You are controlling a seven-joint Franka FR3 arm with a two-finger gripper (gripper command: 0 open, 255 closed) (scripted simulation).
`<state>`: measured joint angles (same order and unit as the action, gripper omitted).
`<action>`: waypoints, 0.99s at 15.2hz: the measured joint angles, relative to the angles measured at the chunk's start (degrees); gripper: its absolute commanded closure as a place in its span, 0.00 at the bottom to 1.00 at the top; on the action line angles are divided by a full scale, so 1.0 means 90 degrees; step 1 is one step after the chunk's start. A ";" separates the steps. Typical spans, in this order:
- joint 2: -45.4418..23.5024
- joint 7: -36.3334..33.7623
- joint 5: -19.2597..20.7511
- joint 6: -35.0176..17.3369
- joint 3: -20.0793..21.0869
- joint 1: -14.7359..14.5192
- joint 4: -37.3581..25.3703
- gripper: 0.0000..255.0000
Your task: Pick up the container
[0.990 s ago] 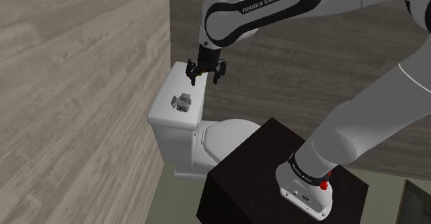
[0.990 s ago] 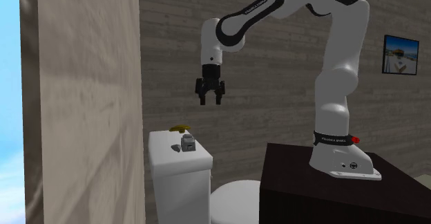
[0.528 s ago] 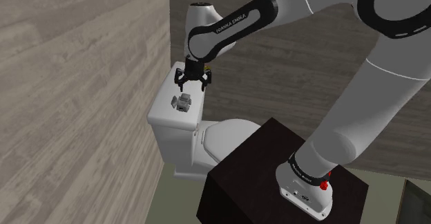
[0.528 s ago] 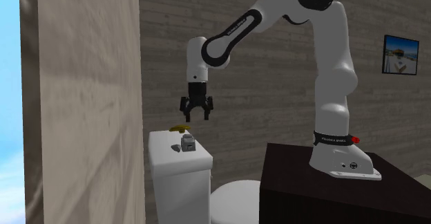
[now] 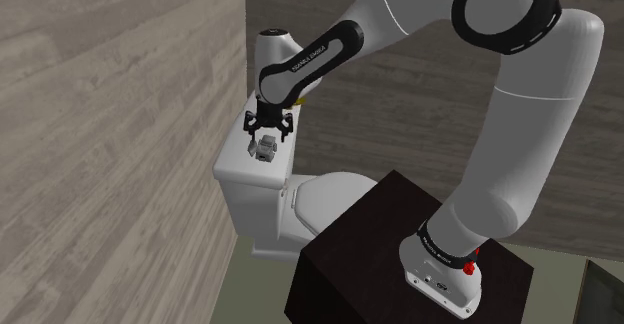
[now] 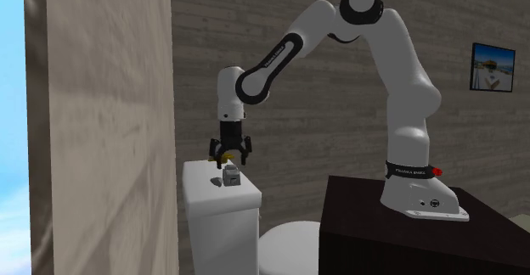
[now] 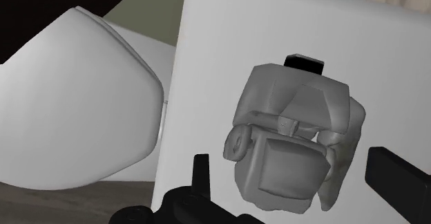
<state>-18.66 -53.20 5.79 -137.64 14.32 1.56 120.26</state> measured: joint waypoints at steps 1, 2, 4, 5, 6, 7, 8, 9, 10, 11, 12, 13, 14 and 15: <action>-0.0066 -0.0030 0.0026 -0.0061 -0.0010 -0.0017 -0.0003 0.00; -0.0128 -0.0054 0.0051 -0.0122 -0.0021 -0.0030 -0.0002 0.00; -0.0245 -0.0079 0.0096 -0.0255 -0.0047 -0.0043 0.0017 0.00; -0.0272 -0.0085 0.0107 -0.0287 -0.0053 -0.0046 0.0023 0.00; -0.0286 -0.0088 0.0111 -0.0293 -0.0056 -0.0049 0.0015 1.00; -0.0292 -0.0091 0.0114 -0.0297 -0.0056 -0.0052 0.0009 1.00; -0.0294 -0.0092 0.0115 -0.0299 -0.0057 -0.0052 0.0006 1.00; -0.0294 -0.0093 0.0116 -0.0299 -0.0058 -0.0052 0.0006 1.00; -0.0294 -0.0093 0.0116 -0.0300 -0.0058 -0.0052 0.0006 1.00; -0.0293 -0.0093 0.0116 -0.0300 -0.0058 -0.0052 0.0007 1.00; -0.0292 -0.0093 0.0116 -0.0300 -0.0058 -0.0052 0.0008 1.00; -0.0292 -0.0092 0.0115 -0.0299 -0.0057 -0.0052 0.0008 1.00; -0.0292 -0.0092 0.0115 -0.0298 -0.0057 -0.0052 0.0007 1.00; -0.0292 -0.0092 0.0115 -0.0297 -0.0057 -0.0052 0.0006 1.00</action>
<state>-21.29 -54.03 6.83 -140.31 13.80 1.09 120.31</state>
